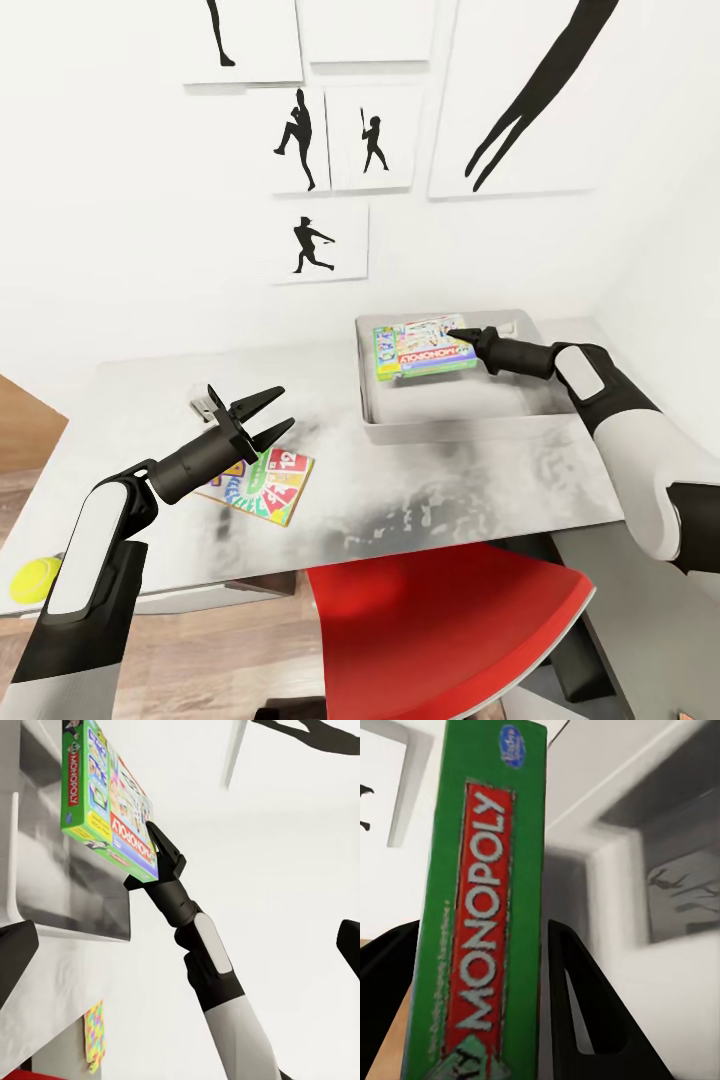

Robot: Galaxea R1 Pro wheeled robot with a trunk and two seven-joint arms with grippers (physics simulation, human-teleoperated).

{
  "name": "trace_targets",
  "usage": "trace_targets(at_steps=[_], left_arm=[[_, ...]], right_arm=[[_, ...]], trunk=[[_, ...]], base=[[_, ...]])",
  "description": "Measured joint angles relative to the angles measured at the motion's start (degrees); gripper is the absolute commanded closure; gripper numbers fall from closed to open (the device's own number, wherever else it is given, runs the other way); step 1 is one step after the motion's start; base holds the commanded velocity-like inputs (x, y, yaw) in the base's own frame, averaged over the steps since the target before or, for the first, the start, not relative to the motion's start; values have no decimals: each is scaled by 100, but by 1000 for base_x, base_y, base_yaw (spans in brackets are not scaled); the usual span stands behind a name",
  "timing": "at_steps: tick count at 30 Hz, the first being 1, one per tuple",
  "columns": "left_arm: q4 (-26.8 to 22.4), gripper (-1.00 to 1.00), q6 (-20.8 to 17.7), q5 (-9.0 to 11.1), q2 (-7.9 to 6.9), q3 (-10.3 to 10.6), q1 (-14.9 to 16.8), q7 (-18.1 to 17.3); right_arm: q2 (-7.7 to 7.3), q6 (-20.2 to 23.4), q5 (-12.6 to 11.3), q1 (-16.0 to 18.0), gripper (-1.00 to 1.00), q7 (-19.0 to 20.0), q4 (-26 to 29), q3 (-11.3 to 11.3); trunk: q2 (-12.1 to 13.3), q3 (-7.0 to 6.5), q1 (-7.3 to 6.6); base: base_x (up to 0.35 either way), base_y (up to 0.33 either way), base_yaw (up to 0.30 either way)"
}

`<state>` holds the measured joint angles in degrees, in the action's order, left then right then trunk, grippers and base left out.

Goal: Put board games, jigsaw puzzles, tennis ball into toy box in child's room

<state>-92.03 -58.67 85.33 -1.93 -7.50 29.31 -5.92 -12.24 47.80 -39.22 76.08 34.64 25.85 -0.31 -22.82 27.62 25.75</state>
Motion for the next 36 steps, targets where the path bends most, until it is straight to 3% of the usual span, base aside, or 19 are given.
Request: trace_targets(at_steps=[13, 23, 36], left_arm=[[0, -100, 0, 0, -1, 0, 0, 0], [0, -100, 0, 0, -1, 0, 0, 0], [0, -100, 0, 0, -1, 0, 0, 0]], right_arm=[[77, 1, 7, -9, 100, 0, 0, 1], [254, 1, 36, -10, 100, -10, 0, 8], [295, 0, 41, -10, 100, -10, 0, 8]], trunk=[[0, 0, 0], [0, 0, 0], [0, 0, 0]], base=[[0, 0, 0], [0, 0, 0], [0, 0, 0]])
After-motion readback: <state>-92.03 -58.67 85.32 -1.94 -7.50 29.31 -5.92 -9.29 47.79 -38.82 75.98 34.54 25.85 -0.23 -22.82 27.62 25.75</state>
